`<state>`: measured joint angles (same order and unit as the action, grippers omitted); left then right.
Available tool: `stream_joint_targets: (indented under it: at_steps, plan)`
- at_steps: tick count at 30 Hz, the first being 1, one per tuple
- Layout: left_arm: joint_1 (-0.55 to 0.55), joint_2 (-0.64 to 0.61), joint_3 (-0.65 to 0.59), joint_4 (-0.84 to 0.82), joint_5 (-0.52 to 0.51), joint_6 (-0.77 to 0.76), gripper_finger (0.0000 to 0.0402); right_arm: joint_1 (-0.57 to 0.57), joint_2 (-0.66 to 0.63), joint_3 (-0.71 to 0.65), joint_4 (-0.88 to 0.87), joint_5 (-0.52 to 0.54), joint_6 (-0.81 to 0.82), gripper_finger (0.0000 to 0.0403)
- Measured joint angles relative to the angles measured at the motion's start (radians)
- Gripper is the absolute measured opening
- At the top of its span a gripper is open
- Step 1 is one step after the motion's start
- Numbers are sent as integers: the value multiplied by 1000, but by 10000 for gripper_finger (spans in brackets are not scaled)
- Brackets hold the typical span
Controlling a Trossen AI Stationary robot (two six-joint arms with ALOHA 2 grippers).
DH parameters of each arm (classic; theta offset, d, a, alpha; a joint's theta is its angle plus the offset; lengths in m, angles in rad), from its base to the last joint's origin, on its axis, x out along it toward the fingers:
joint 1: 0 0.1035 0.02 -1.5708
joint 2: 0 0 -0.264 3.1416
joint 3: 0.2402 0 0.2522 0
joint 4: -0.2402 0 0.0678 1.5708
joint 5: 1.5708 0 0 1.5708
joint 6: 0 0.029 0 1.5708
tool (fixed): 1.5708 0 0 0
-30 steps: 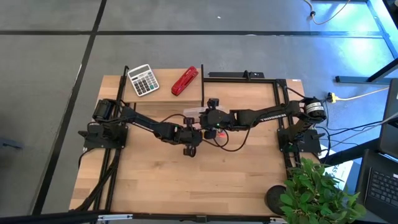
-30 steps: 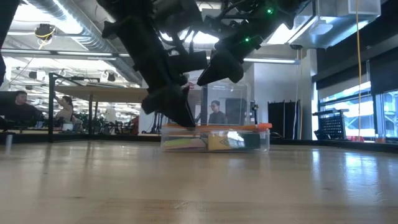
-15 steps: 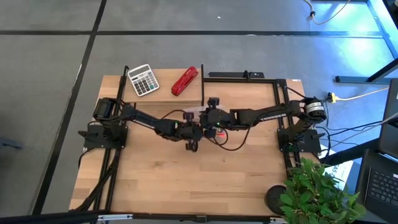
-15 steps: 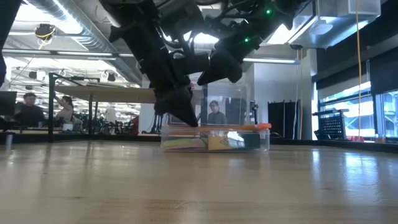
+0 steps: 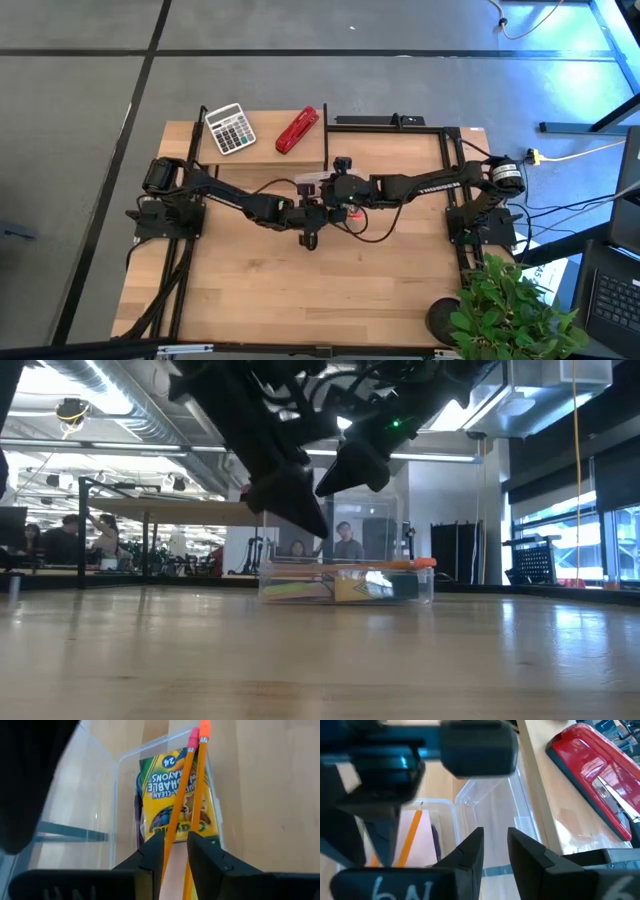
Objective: Pack school essentials
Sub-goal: Put the orange pencil into the supply box
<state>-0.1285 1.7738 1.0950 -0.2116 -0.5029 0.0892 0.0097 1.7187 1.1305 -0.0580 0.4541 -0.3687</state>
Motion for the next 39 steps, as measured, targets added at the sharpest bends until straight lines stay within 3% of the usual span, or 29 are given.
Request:
stream_joint_targets:
  at_steps: [13, 19, 25, 39]
  plan:
    - [9, -285, 0, -190, -11, 15, 78, 0, 0, -1, -12, -4, 0, 90]
    - [9, -323, 0, -184, 22, -44, 78, 0, 0, -1, -12, -4, -3, 90]
    - [2, -236, -1, -152, 233, -60, 78, 0, 0, -1, -13, -3, -5, 90]
    - [21, 3, -1, 51, 262, -1, 78, 0, 0, -1, -16, -3, -7, 90]
